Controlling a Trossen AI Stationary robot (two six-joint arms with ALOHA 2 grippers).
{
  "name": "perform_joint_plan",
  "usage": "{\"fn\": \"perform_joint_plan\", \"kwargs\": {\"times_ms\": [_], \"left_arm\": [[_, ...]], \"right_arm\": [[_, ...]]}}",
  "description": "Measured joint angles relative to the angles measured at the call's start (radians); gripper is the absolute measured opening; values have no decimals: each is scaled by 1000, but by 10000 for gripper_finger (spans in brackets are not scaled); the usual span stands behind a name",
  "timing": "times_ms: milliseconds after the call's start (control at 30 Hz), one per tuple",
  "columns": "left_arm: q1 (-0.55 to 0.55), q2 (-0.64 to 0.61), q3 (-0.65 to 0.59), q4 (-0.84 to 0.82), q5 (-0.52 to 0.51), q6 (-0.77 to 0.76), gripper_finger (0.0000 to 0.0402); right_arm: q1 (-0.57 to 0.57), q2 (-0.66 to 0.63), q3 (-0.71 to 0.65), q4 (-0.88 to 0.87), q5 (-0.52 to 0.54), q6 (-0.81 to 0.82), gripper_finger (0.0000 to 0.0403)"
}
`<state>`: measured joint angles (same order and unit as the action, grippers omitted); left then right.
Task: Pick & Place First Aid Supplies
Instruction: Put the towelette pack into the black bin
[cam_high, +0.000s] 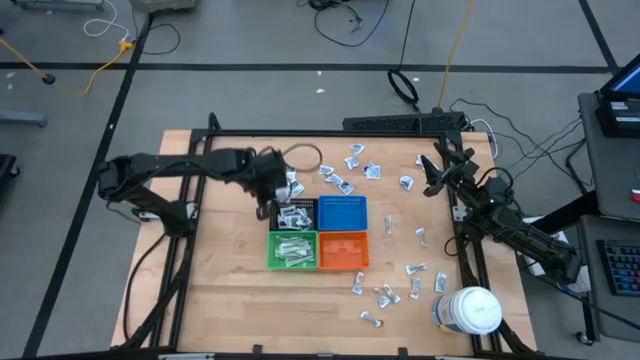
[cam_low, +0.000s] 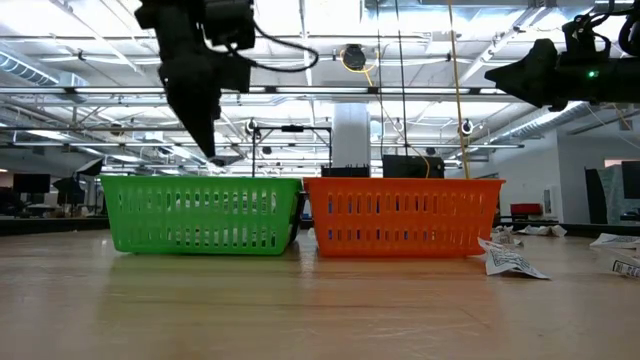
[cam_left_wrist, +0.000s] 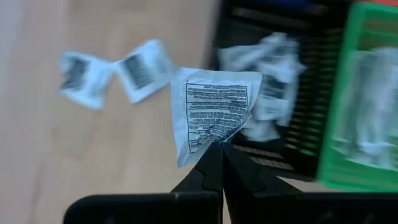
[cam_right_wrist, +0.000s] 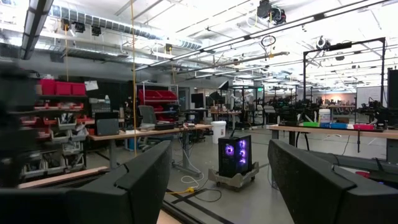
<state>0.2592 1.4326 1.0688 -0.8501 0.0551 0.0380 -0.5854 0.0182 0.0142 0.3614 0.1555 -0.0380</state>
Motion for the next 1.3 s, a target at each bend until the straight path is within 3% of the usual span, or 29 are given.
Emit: {"fn": "perform_joint_plan", "kwargs": {"times_ms": [300,633,867,1100,1300], "left_arm": [[-135,19,1,13,6,-123,0],[-134,272,69,36,-30,-123,0],[-137,355,151,33,-4,-127,2],[-137,356,157,30,12,-118,42],[-136,342,180,-40,-42,-118,107]], "right_arm": [[0,0,0,0,0,0,263],[0,0,0,3,0,0,263],[0,0,0,0,0,0,263],[0,0,0,0,0,0,263],[0,0,0,0,0,0,263]]}}
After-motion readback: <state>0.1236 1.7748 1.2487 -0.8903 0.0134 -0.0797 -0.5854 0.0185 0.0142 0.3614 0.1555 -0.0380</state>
